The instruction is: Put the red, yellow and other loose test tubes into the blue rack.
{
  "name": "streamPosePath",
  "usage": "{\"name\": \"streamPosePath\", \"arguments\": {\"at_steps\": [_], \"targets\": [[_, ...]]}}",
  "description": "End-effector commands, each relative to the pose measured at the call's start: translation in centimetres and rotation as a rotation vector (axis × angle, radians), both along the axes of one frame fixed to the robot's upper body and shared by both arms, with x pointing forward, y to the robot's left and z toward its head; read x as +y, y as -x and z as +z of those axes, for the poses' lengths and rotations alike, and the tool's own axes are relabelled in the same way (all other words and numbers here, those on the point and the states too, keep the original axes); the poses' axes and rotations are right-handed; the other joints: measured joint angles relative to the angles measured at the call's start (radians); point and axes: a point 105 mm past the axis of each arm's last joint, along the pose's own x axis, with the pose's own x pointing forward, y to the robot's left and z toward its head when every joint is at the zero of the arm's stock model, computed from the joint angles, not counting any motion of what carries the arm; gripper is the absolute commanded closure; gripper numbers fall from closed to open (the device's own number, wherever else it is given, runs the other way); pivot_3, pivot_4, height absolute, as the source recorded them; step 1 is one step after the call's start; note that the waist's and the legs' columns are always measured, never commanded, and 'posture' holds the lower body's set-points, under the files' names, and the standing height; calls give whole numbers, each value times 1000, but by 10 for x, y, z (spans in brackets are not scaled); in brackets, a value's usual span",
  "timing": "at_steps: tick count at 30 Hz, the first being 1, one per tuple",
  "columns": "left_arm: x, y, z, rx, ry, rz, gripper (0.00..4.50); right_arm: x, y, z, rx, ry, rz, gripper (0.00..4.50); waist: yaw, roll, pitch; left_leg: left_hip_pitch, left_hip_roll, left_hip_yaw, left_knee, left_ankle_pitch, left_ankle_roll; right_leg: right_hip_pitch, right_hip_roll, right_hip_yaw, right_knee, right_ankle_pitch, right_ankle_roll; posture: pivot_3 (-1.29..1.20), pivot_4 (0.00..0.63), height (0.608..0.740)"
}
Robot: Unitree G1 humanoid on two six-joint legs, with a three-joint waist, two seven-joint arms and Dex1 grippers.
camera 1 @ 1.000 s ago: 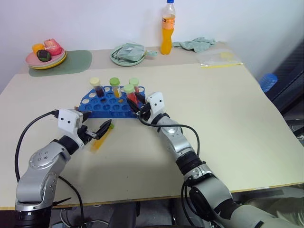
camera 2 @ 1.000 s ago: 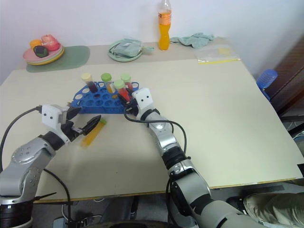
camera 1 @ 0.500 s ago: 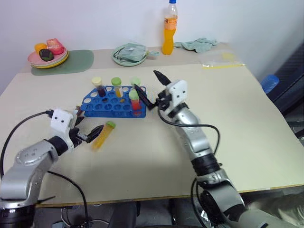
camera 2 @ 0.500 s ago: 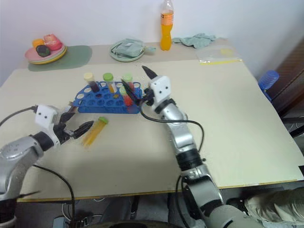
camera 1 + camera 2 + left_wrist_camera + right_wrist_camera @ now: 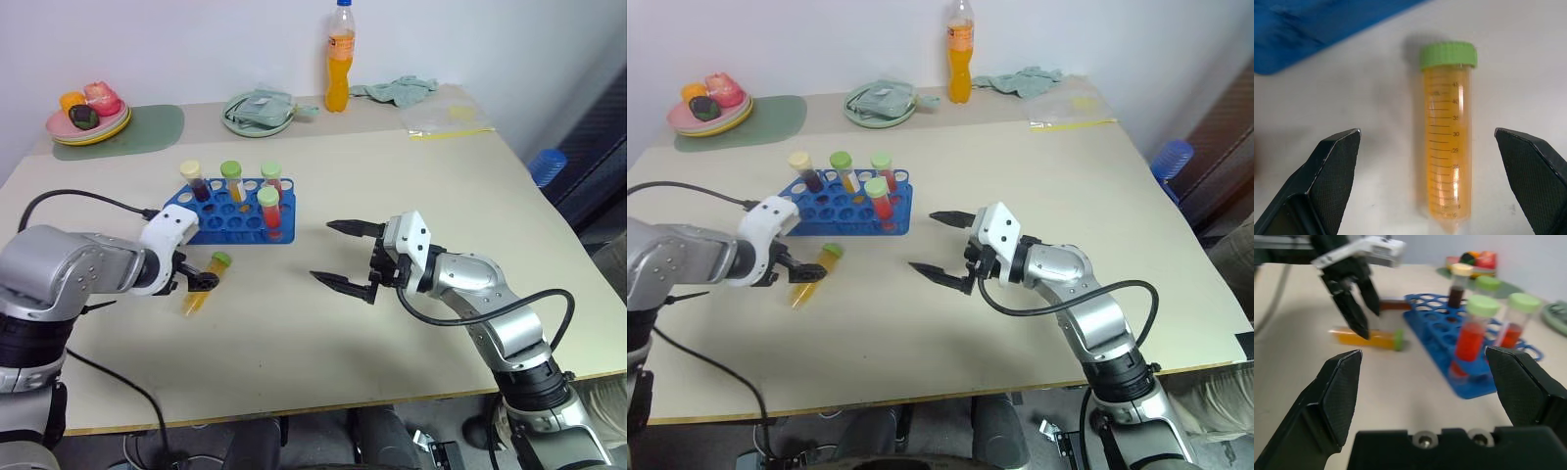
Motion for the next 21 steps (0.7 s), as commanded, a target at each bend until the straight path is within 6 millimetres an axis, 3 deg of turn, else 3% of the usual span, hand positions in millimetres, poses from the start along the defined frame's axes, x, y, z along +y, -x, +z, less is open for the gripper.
{"name": "streamPosePath", "arguments": {"at_steps": [1, 4, 6, 13, 17, 19, 21], "targets": [[-9, -8, -3, 0, -10, 16, 0, 4, 10, 6, -21, -7, 28, 57, 4, 0, 0, 0, 0, 0, 0, 0, 0, 0, 0, 0, 0, 0, 0, 0, 150, 740], [-20, -13, -6, 8, 5, 16, 0, 6, 12, 3, -17, -4, 26, 57, 11, -2, 0, 0, -1, 0, 1, 0, 0, 0, -1, 0, 0, 0, 0, 0, 150, 740], [-25, -14, -8, 13, 9, 16, 517, 8, 13, 2, -17, -3, 25, 0, 11, -2, 0, -1, -1, 0, 1, 0, 0, 0, -1, 1, 0, 0, 0, 0, 150, 740], [-21, -13, -4, 7, -14, 39, 3707, 11, 13, -1, -22, 5, 20, 0, 6, -2, 0, -1, -1, 0, 1, 0, 0, -1, -1, 1, 0, 0, 0, 0, 150, 740], [-17, -8, 23, -138, -21, -12, 3742, 10, 12, -1, -23, 8, 14, 0, 4, -2, 0, -1, -1, 0, 1, 0, 0, -1, -1, 1, 0, 0, 0, 0, 150, 740], [-18, -11, 58, -456, -4, -95, 3742, 8, 11, -1, -20, 11, 10, 0, 1, -2, 0, -1, -1, 1, 0, 0, 0, -2, -1, 2, 0, 0, 0, 0, 150, 740], [-16, -5, 77, -688, -47, -187, 3742, 6, 10, -3, -16, 13, 4, 0, 3, -2, 0, -1, 1, 6, -1, 3, -5, -3, -1, 5, 0, 0, 0, 0, 150, 740]]}}
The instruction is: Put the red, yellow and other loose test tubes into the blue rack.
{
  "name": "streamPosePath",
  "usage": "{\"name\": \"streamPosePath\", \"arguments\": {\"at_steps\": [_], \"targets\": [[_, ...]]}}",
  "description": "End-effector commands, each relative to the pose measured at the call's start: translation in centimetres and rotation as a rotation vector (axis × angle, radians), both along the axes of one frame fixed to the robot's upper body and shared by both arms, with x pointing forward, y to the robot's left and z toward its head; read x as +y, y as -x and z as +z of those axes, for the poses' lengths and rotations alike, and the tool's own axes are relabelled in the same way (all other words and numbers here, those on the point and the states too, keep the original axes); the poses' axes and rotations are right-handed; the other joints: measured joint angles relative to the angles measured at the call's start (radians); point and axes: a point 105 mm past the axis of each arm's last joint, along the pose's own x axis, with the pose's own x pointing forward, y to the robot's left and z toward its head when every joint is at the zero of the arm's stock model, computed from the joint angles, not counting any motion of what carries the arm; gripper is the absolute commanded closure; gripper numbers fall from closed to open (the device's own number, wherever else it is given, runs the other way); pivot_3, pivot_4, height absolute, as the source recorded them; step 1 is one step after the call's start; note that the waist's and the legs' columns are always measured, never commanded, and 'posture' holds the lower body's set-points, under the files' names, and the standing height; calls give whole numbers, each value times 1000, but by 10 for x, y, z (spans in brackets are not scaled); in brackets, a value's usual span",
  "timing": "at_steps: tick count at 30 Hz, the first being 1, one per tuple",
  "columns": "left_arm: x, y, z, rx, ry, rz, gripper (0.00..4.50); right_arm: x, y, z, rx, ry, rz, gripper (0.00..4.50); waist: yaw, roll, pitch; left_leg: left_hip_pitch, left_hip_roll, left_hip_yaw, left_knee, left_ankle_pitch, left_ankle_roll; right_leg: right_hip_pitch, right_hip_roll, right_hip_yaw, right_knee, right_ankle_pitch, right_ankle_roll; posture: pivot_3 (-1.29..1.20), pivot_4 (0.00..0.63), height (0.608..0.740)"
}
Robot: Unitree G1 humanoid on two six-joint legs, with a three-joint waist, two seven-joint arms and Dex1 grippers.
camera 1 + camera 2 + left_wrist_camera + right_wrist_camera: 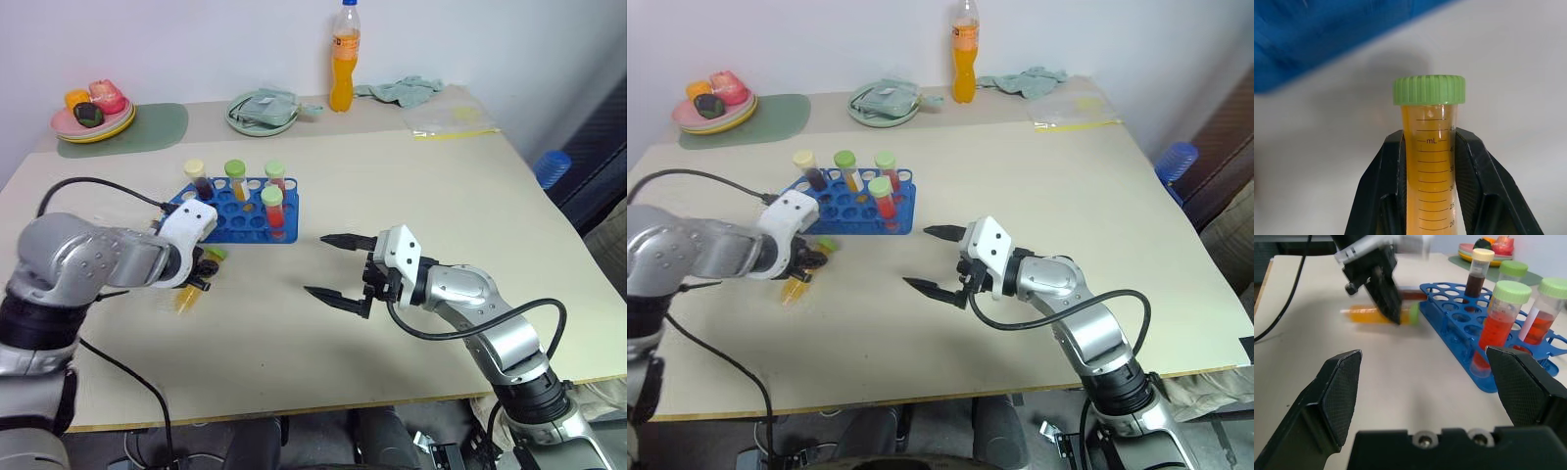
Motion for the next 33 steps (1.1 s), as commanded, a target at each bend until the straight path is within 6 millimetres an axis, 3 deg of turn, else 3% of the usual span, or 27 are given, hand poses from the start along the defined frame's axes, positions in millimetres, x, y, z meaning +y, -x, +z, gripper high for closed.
{"name": "streamPosePath", "arguments": {"at_steps": [1, 6, 9, 12, 17, 28, 33], "targets": [[-3, 3, 58, -455, 4, -146, 3742, -1, 2, 9, -40, -17, 3, 0, 4, 0, 0, 0, 3, 4, -1, 0, -1, -1, 0, 1, 0, 0, 0, 0, 150, 740], [-2, -5, 77, -713, 339, -70, 3742, -3, -7, 0, -9, -37, -53, 0, 39, -1, -1, 0, 6, 5, 2, -3, 5, 3, 1, 0, -3, 1, -1, 0, 150, 740], [-5, -17, 86, -921, 319, 59, 3742, -5, -9, -4, 11, -45, -72, 0, 51, -3, -2, 0, 3, 5, 3, -4, 6, 5, 1, -1, -7, 3, 1, 0, 150, 740], [-31, -23, 74, -1029, 295, 57, 3742, -5, -8, -1, 33, -81, -84, 0, 54, -3, -2, 0, 1, 6, 3, -4, 7, 5, 1, 0, -8, 4, 2, 0, 150, 740], [-26, -40, 48, -1052, 322, 229, 3742, -6, -5, -1, 36, -82, -99, 0, 48, -3, -2, 0, 1, 6, 3, -4, 7, 4, 1, 0, -8, 4, 2, 0, 150, 740], [-54, -56, 29, -1020, 399, 153, 3742, -7, -3, -2, 40, -91, -128, 0, 45, -3, -2, 0, 3, 6, 4, -5, 8, 5, 3, 0, -8, 4, 2, 0, 150, 740], [-52, -61, 20, -993, 397, 141, 3742, -7, -3, -2, 42, -92, -128, 0, 33, -3, -2, 0, 3, 5, 4, -5, 8, 5, 3, 0, -8, 4, 2, 0, 150, 740]]}}
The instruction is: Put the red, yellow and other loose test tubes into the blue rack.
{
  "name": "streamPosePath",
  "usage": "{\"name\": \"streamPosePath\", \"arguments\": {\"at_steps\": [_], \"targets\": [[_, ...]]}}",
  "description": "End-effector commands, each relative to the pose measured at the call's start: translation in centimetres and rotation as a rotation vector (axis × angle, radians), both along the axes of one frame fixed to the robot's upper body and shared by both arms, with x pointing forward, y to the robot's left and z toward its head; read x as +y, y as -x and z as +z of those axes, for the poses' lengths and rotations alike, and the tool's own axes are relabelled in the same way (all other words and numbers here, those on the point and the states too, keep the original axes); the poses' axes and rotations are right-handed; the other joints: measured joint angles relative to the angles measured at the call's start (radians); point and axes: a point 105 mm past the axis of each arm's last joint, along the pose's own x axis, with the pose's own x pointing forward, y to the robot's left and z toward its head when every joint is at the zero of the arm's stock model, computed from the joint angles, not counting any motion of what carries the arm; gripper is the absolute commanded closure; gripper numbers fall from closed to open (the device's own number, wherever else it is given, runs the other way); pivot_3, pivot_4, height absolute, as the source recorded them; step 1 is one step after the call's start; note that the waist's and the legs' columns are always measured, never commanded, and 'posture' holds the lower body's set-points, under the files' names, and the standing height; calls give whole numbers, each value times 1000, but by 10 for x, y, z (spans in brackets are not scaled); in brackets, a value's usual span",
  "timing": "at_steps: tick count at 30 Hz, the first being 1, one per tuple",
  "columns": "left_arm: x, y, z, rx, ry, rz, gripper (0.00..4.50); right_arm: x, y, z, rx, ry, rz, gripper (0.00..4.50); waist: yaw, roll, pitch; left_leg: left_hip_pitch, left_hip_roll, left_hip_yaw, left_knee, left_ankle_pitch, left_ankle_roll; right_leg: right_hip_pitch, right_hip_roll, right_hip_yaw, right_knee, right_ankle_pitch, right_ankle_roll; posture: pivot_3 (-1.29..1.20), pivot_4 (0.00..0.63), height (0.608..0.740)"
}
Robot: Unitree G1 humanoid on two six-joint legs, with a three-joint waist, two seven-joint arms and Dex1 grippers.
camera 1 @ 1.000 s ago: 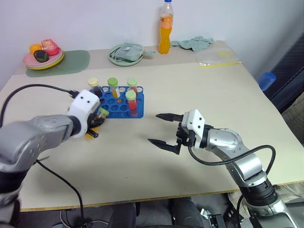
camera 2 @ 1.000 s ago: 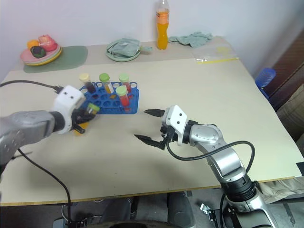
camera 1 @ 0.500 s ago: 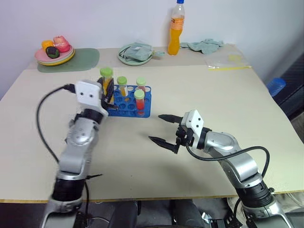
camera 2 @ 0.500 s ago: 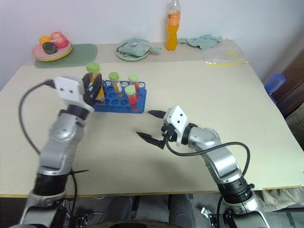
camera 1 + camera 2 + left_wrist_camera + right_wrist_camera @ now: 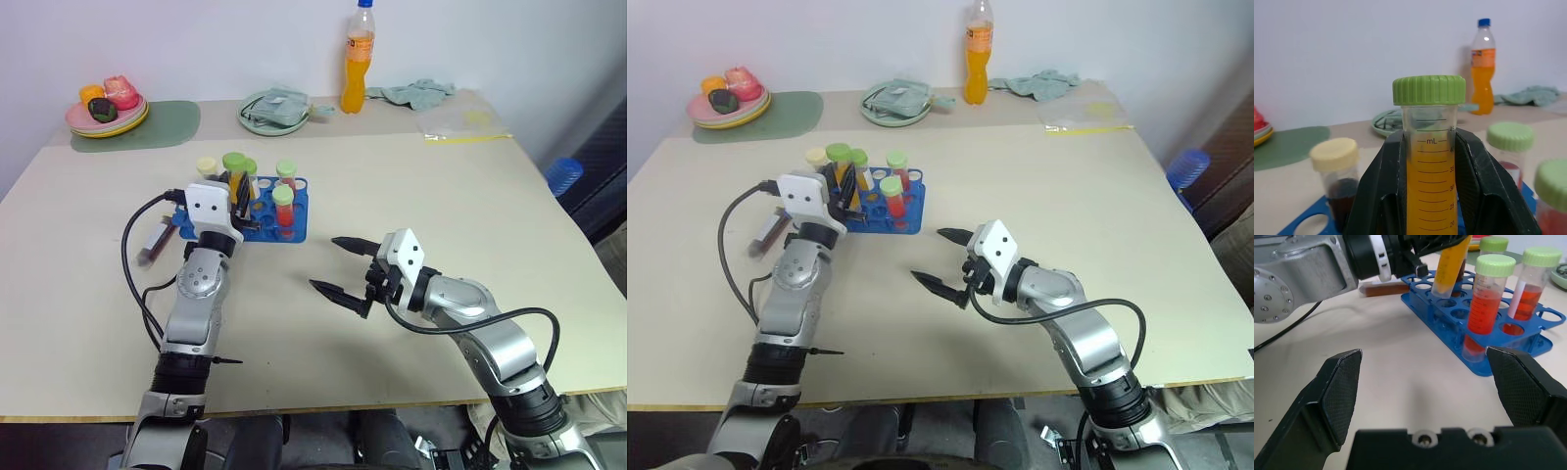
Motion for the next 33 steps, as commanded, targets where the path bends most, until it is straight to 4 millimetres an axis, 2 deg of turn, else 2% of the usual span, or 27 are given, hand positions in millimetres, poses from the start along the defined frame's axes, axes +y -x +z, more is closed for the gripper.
{"name": "streamPosePath", "arguments": {"at_steps": [1, 11, 18, 19, 24, 30, 33], "targets": [[-1, -1, 8, -40, 2, -22, 3742, 2, 5, 14, -48, -28, 14, 0, -2, 0, 0, 0, 0, 0, 0, 0, 0, 0, 0, 0, 0, 0, 0, 0, 150, 740], [-5, -11, 3, -46, -2, -50, 3742, 4, 5, 15, -52, -30, 24, 0, 0, 0, 0, 0, 0, 0, 0, 0, 0, 0, 0, 0, 0, 0, 0, 0, 150, 740], [-8, -9, 2, -81, -8, -86, 3742, 4, 6, 16, -58, -32, 20, 0, 0, 0, 0, 0, 0, -1, 1, 0, 0, 1, 0, 0, 0, 0, 0, 0, 150, 740], [-6, -9, 3, -84, 7, -86, 2697, 4, 6, 16, -59, -32, 19, 0, 0, 0, 0, 0, 0, -1, 1, 0, 0, 1, 0, 0, 0, 0, 0, 0, 150, 740], [12, 0, 19, -129, 86, -52, 220, 4, 6, 17, -62, -32, 16, 0, -6, 0, 0, 0, 1, -1, 0, 0, 0, 0, 1, 0, 1, 0, 0, 0, 150, 740], [40, 23, 59, -194, 154, -51, 220, 3, 8, 17, -60, -34, 17, 0, -6, 0, 0, 0, 1, -1, 0, 0, 0, 0, 1, 0, 1, 0, 0, 0, 150, 740], [77, 25, 80, -153, 154, 19, 96, 4, 7, 16, -56, -34, 22, 0, -6, 0, 0, 0, 1, -1, 1, 0, 0, 0, 1, 0, 1, 0, 0, 0, 150, 740]]}}
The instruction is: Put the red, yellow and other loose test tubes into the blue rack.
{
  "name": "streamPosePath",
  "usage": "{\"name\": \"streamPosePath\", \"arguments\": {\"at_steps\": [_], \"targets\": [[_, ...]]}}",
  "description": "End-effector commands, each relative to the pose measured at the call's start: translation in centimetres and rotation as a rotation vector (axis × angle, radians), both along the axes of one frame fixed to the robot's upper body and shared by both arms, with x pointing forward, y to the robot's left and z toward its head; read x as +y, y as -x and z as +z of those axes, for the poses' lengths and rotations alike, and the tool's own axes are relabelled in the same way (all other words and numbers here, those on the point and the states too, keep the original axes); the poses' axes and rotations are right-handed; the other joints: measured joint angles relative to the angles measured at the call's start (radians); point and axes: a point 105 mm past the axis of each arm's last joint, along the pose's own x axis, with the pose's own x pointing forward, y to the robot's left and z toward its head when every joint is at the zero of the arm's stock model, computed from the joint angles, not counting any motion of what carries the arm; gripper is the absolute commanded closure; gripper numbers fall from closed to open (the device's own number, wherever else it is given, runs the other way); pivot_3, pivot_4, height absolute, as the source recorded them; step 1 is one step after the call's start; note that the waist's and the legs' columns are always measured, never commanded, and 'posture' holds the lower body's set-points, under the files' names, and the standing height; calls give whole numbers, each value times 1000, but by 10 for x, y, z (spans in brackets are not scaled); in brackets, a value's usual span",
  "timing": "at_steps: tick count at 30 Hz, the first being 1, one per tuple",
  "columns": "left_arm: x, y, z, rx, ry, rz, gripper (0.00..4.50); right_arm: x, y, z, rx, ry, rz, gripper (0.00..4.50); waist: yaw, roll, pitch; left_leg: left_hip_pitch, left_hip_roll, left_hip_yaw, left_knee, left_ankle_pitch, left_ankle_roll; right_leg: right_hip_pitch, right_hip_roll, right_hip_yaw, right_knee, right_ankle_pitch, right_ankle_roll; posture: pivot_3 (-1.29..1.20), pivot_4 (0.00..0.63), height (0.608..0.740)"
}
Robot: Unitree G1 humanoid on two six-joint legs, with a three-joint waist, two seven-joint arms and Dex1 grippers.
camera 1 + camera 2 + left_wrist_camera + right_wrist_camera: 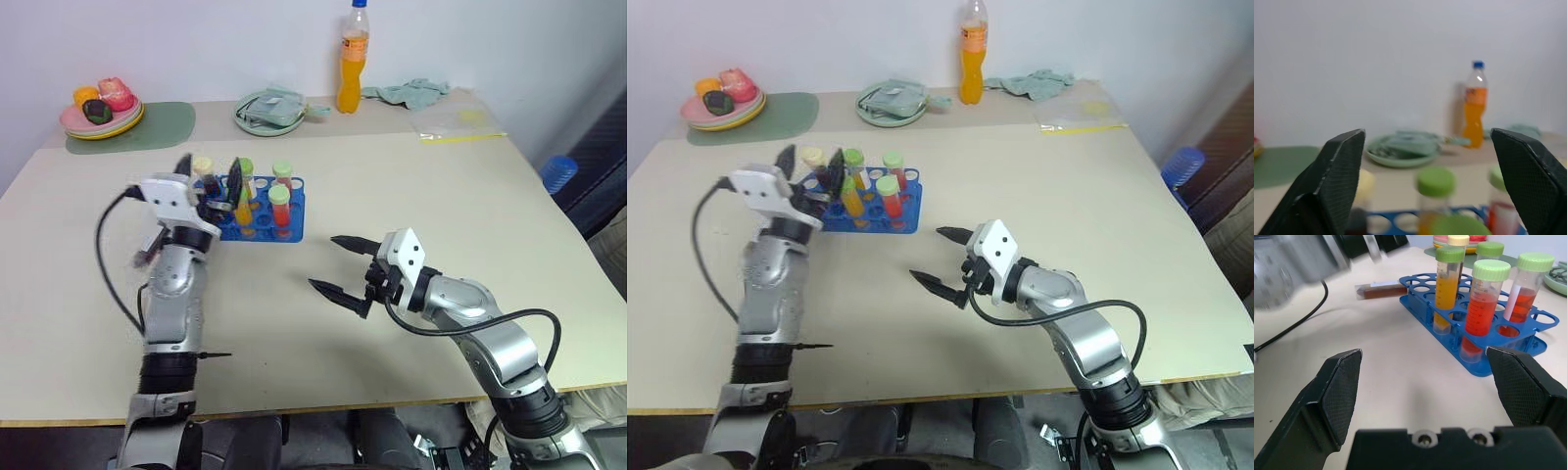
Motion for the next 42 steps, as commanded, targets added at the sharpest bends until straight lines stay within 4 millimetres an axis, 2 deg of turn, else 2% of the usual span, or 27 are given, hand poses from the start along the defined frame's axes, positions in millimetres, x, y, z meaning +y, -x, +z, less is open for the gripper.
{"name": "streamPosePath", "arguments": {"at_steps": [1, 3, 5, 8, 10, 13, 15, 19, 26, 33, 34, 35, 36, 40, 41, 42], "targets": [[41, 8, 35, 10, -1, 81, 96, 2, 4, 13, -44, -28, 20, 0, -3, 0, 0, 0, 0, 0, 0, 0, 0, 0, 0, 0, 0, 0, 0, 0, 150, 740], [67, 5, 34, 139, -43, 141, 96, 1, 3, 12, -44, -25, 24, 0, -5, 0, 0, 0, 0, 0, 0, 0, 0, 0, 1, 0, 1, 0, 0, 0, 150, 740], [94, 2, 20, 351, -124, 210, 96, 1, 3, 12, -42, -22, 30, 0, -6, 0, 0, 1, 0, 0, 0, 0, 0, 0, 1, 0, 1, 0, 0, 0, 150, 740], [123, 2, -4, 670, -258, 279, 96, 3, 2, 11, -41, -20, 42, 0, -9, 0, 0, 1, 0, 0, -1, 0, 0, -1, 1, 0, 2, 0, 0, 0, 150, 740], [130, 2, -16, 851, -309, 271, 96, 5, 2, 11, -44, -17, 56, 0, -2, 0, 0, 1, 0, 0, 0, 0, 0, -1, 1, 0, 3, 0, 0, 0, 150, 740], [125, 5, -31, 1101, -311, 127, 96, 7, 2, 13, -50, -4, 82, 0, 1, -1, 0, 1, 0, 0, 0, 0, 0, 0, 1, 0, 3, 0, 0, 0, 150, 740], [127, 7, -39, 1247, -284, 97, 96, 7, 3, 14, -51, 6, 102, 0, -2, -1, 1, 1, 0, 0, 0, 0, 0, -1, 1, 0, 3, 0, 0, 0, 150, 740], [130, -4, -44, 1352, -343, 111, 96, 5, 6, 14, -54, 25, 124, 0, -8, -1, 1, 1, 0, 0, 0, 0, 0, -2, 2, 0, 4, 0, 0, 0, 150, 740], [136, -21, -61, 1424, -501, 110, 96, 2, 18, 12, -33, 73, 173, 0, -24, -2, 1, 0, 1, 1, -1, 0, 0, -3, 2, 0, 5, -1, -1, 0, 150, 740], [129, -35, -76, 1446, -556, 71, 96, 3, 22, 8, -24, 66, 148, 0, -25, -4, 2, 0, 1, 1, 0, 0, 0, -3, 2, 0, 5, -1, -1, 0, 150, 740], [129, -35, -78, 1456, -568, 67, 600, 4, 21, 8, -25, 65, 145, 0, -26, -4, 2, -1, 1, 1, 0, 0, 0, -3, 2, 0, 5, -1, -1, 0, 150, 740], [130, -34, -79, 1464, -577, 68, 841, 4, 21, 8, -27, 64, 141, 0, -26, -4, 2, -1, 1, 0, 0, 0, 0, -4, 2, 0, 5, -1, -1, 0, 150, 740], [131, -34, -79, 1470, -581, 67, 1282, 3, 21, 8, -28, 64, 138, 0, -28, -4, 2, 0, 1, 0, 0, 0, 0, -4, 2, 0, 6, -1, -1, 0, 150, 740], [140, -30, -77, 1482, -561, 93, 3423, 2, 21, 7, -22, 61, 130, 0, -29, -4, 2, -1, 1, 1, -1, 0, 0, -4, 2, 0, 6, -1, -1, 0, 150, 740], [144, -29, -75, 1481, -554, 110, 3719, 2, 21, 6, -20, 59, 129, 0, -29, -4, 2, -1, 1, 1, 0, 0, 0, -4, 2, 0, 6, -1, -1, 0, 150, 740], [149, -28, -74, 1476, -543, 128, 3719, 2, 21, 6, -18, 58, 128, 0, -29, -4, 2, -1, 1, 1, 0, 0, 0, -4, 2, 0, 6, -1, -1, 0, 150, 740]]}}
